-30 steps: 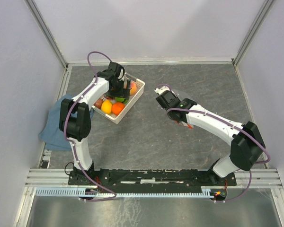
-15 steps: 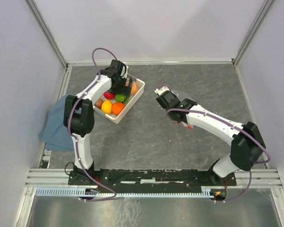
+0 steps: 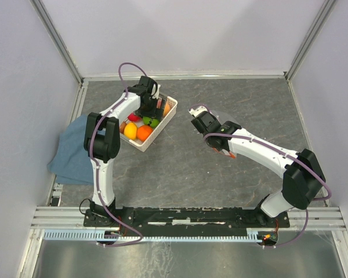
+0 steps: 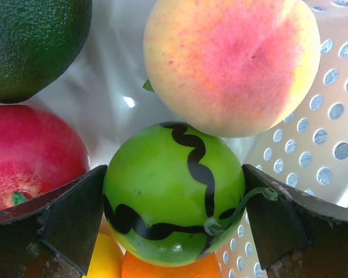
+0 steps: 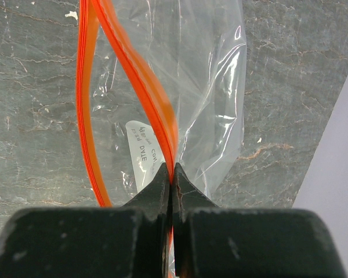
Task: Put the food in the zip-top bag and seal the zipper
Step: Pick up the fake fruit from the bin.
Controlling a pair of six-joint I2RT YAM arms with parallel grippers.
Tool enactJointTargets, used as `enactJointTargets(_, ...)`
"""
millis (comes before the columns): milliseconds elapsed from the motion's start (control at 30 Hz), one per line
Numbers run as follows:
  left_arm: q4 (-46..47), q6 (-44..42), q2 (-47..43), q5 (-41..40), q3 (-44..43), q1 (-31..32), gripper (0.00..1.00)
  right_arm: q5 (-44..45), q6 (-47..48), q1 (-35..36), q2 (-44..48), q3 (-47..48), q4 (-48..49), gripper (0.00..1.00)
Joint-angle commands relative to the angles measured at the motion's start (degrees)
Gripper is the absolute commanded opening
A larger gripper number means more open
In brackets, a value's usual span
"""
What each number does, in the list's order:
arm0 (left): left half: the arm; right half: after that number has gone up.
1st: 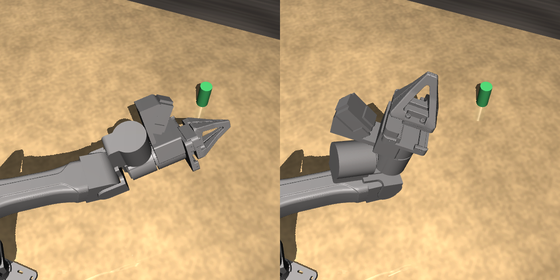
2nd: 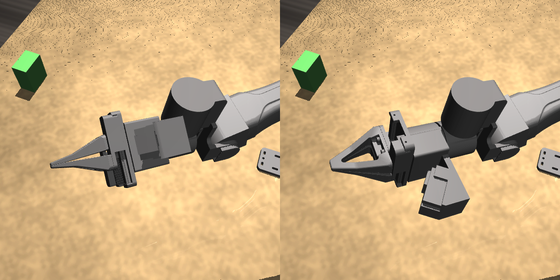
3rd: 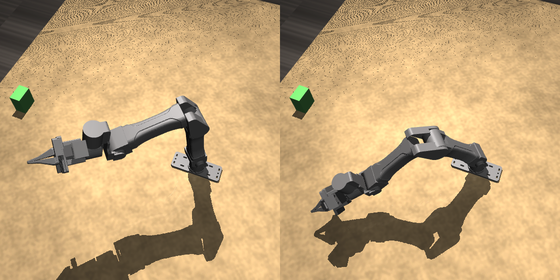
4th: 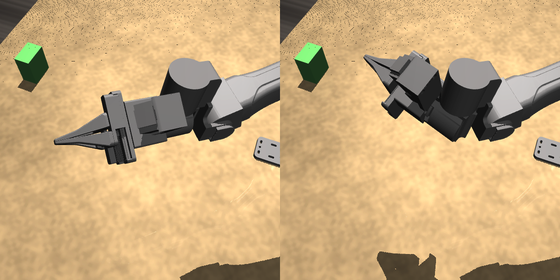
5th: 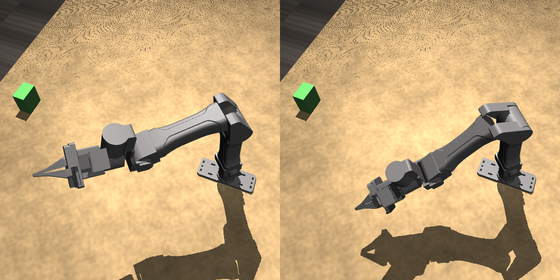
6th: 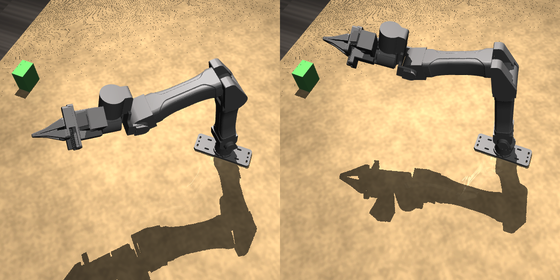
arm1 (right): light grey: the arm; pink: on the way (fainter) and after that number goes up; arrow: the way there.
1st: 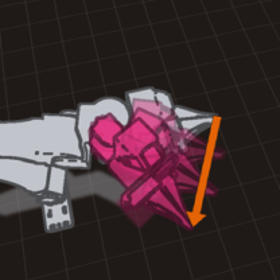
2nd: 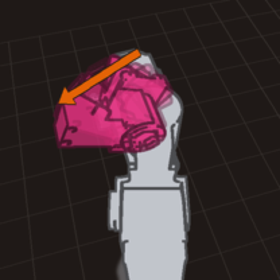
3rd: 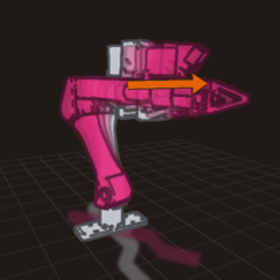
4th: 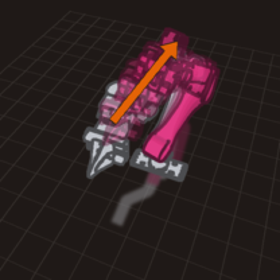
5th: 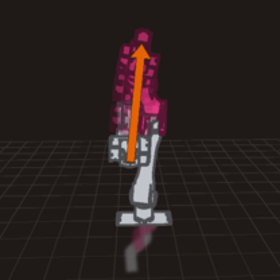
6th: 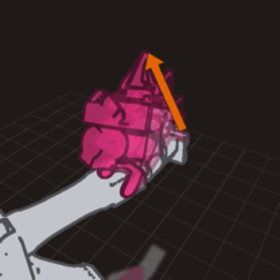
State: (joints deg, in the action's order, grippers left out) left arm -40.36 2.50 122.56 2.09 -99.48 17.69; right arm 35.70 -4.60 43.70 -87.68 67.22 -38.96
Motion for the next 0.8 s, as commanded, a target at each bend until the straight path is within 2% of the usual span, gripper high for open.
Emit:
enactJointTargets(0, 0.7, -1.4, -0.3, 0.3, -2.4, -0.4, 0.97, 0.1, 0.3, -0.1, 1.2, 0.1, 1.9, 0.03)
enactJointTargets(233, -0.3, 1.1, -4.1, 0.4, -1.9, -0.4, 0.71, 0.4, 0.0, -0.1, 1.4, 0.7, 1.4, 0.03)
enactJointTargets(333, -0.3, 3.4, -6.7, 0.2, -1.1, -0.4, 0.64, 0.5, -0.5, -0.1, 1.7, 1.0, 1.2, 0.03)
enactJointTargets(567, 3.9, 9.7, -15.0, 0.3, 4.1, -0.4, 0.56, 0.3, -2.4, -0.1, 2.0, 2.1, 0.5, 0.02)
enactJointTargets(767, 10.0, 19.5, -23.2, 2.8, 12.0, -0.3, 0.56, -0.5, -4.5, -0.1, 2.4, 3.0, 0.0, 0.01)
